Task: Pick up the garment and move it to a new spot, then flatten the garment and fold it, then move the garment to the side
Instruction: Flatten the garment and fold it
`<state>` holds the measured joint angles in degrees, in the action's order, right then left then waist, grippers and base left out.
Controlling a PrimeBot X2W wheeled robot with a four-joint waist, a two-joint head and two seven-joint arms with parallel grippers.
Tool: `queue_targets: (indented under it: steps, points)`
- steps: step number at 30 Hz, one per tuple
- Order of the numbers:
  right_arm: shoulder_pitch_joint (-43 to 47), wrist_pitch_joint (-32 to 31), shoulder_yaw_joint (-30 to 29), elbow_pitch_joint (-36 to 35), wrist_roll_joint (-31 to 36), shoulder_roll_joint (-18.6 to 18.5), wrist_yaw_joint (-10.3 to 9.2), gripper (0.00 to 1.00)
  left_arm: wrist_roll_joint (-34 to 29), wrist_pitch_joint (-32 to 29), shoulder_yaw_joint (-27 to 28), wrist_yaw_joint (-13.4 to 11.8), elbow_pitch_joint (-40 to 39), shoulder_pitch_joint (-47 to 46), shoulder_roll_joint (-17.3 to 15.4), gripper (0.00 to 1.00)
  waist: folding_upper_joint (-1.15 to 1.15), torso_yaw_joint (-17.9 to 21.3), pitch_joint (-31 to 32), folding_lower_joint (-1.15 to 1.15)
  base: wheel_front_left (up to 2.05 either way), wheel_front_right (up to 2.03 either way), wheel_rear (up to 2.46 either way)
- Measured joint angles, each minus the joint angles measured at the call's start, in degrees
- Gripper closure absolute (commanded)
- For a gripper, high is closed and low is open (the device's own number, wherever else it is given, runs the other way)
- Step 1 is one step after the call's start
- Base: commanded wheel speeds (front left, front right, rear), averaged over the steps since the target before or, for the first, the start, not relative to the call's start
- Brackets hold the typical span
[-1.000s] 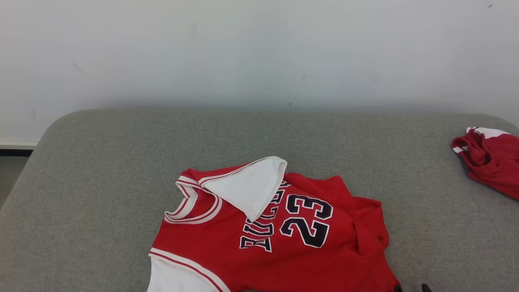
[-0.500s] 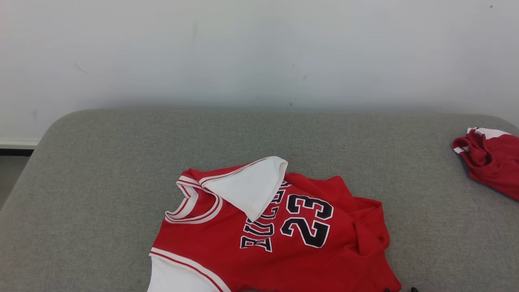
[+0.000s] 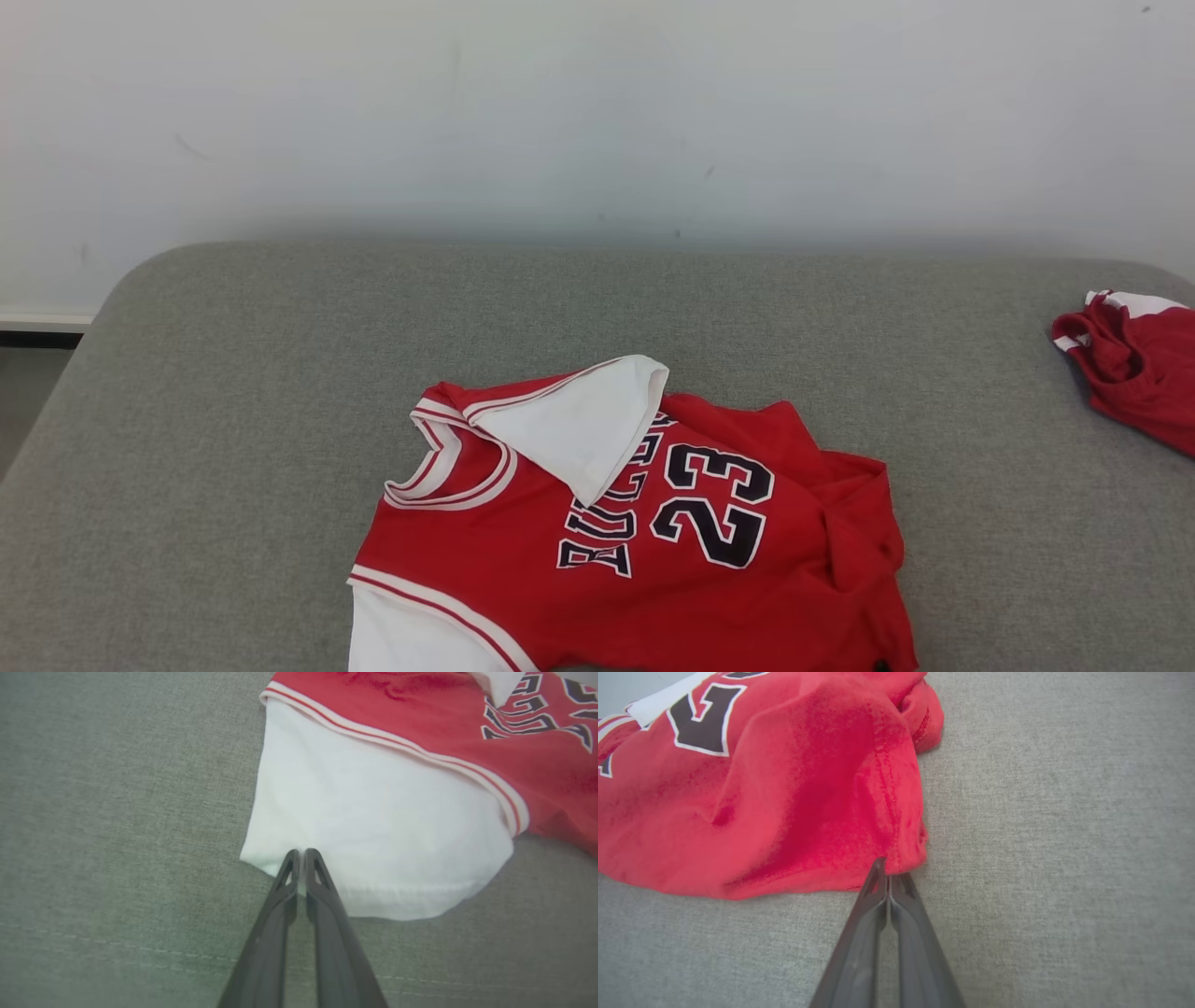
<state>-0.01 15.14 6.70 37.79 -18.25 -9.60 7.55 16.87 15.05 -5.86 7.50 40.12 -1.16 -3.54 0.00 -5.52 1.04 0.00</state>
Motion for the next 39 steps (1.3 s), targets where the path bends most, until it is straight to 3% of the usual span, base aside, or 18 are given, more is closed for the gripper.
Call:
queue_targets:
  steps: [19, 30, 39]
  points:
    - [4.5, 0.0, -2.0, -11.4, -2.8, -1.5, 0.00, 1.00, -0.7, 0.0, 1.1, 0.0, -12.4, 4.8, -1.7, 1.00, 0.00, 0.1, -0.2, 0.00, 0.00, 0.00, 0.00]
    - [6.2, 0.0, -7.4, -13.6, -1.7, -1.4, 0.00, 1.00, -0.5, 0.0, -1.0, 0.0, -13.2, 6.2, -0.6, 1.00, 0.00, 0.2, 0.1, 0.00, 0.00, 0.00, 0.00]
    - [2.7, -0.6, -6.1, -11.4, -1.4, -2.6, 0.00, 1.00, -0.9, 0.0, -0.8, 0.0, -14.4, 4.6, -0.3, 1.00, 0.00, 0.6, 0.3, 0.00, 0.00, 0.00, 0.00]
